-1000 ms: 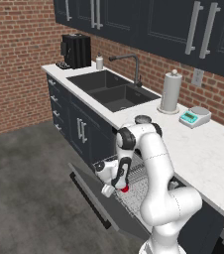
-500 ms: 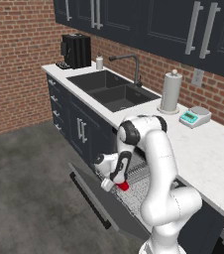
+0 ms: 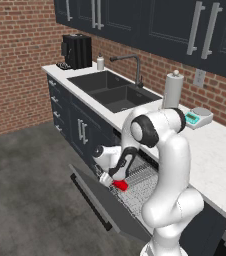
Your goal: Pick up the cup and bowl from the counter, place them in the dishwasher, and close the dishwasher door.
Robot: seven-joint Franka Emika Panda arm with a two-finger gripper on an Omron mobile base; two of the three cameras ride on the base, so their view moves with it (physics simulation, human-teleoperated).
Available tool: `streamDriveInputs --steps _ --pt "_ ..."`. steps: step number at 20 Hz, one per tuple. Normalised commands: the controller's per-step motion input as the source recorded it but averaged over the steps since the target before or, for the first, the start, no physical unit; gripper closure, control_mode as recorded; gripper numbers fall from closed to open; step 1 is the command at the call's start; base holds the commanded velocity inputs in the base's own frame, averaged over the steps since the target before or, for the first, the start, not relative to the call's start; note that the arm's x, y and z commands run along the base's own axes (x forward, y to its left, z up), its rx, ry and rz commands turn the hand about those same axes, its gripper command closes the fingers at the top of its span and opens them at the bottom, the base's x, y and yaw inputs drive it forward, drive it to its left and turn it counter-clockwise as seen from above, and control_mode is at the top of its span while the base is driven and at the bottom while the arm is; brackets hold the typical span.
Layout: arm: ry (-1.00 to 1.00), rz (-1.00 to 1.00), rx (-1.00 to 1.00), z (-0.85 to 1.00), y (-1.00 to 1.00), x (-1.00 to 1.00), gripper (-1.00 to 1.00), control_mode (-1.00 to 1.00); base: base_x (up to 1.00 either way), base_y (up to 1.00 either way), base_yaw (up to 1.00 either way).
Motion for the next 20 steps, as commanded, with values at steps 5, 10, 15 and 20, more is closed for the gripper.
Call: streamDriveInputs --steps 5,10,15,20 --pt "-0.06 0.00 0.00 1.00 0.21 -0.25 -1.00 -1.00 0.00 0.00 0.00" --pt "0.00 0.00 0.00 1.00 0.01 0.00 -1.00 -1.00 0.00 0.00 0.00" --pt "0.00 0.00 0.00 1.00 -0.02 0.00 -1.00 -1.00 0.00 0.00 0.00" --pt "0.00 0.00 0.00 1.00 -0.14 0.01 -1.00 -1.00 0.00 0.00 0.00"
